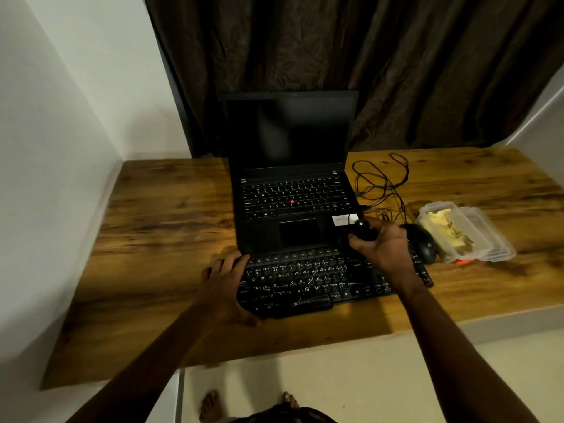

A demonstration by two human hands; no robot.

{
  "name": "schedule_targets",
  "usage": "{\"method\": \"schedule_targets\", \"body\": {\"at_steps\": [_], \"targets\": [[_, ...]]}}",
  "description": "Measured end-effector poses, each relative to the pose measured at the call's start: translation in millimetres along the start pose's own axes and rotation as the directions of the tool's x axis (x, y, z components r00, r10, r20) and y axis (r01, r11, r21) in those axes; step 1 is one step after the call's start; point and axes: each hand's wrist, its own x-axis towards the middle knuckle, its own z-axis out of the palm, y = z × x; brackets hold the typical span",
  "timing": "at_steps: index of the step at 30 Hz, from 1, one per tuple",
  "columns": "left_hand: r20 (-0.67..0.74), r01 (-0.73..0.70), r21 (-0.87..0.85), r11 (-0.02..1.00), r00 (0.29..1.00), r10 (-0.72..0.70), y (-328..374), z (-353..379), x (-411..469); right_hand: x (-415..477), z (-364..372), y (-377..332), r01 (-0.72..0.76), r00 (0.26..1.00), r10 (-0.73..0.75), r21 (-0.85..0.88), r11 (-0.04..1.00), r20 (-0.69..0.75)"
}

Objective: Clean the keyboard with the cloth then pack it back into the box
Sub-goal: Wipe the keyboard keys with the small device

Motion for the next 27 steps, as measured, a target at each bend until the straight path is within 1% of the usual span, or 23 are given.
{"method": "schedule_targets", "body": {"at_steps": [3, 6, 8, 12, 14, 17, 20, 23, 27], "targets": [[-0.004, 0.009, 0.006, 1.0, 1.0, -0.009, 0.1, 0.9, -0.4, -5.1, 15.3, -6.5, 0.016, 0.999, -0.019, 0.076, 0.997, 0.042], [0.001, 0.014, 0.006, 1.0, 1.0, -0.014, 0.1, 0.6, -0.7, -6.4, 14.7, -4.3, 0.003, 0.999, -0.007, 0.123, 0.992, 0.035], [-0.003, 0.016, 0.008, 1.0, 1.0, -0.016, 0.0, 0.3, -1.1, -5.1, 6.7, 3.8, -0.01, 1.0, 0.01, 0.099, 0.995, 0.002], [-0.03, 0.003, -0.005, 1.0, 1.0, -0.003, 1.1, 0.9, -3.7, -4.5, -12.3, 12.1, -0.02, 0.998, 0.019, -0.01, 1.0, -0.059], [-0.035, 0.0, -0.015, 1.0, 0.999, -0.001, 1.2, 1.4, -4.9, -3.9, -16.2, 12.2, -0.021, 0.998, 0.02, -0.025, 0.999, -0.062], [-0.023, 0.007, -0.017, 1.0, 1.0, -0.007, 1.4, 0.3, -5.0, -4.3, -7.2, 6.5, -0.014, 1.0, 0.014, -0.005, 1.0, 0.012], [-0.021, 0.006, -0.017, 1.0, 1.0, -0.006, 1.2, 0.3, -4.4, -11.0, 10.4, -3.4, 0.002, 0.996, -0.009, 0.079, 0.997, 0.088], [-0.02, -0.004, -0.042, 0.999, 1.0, 0.003, -0.2, 1.3, -4.9, -13.7, 16.8, -5.2, 0.01, 0.997, -0.019, 0.123, 0.992, 0.072], [-0.01, -0.029, -0.073, 0.997, 1.0, 0.028, -10.4, 3.1, -6.9, -12.2, 8.9, 3.7, 0.003, 0.999, -0.005, 0.072, 0.997, 0.032]]}}
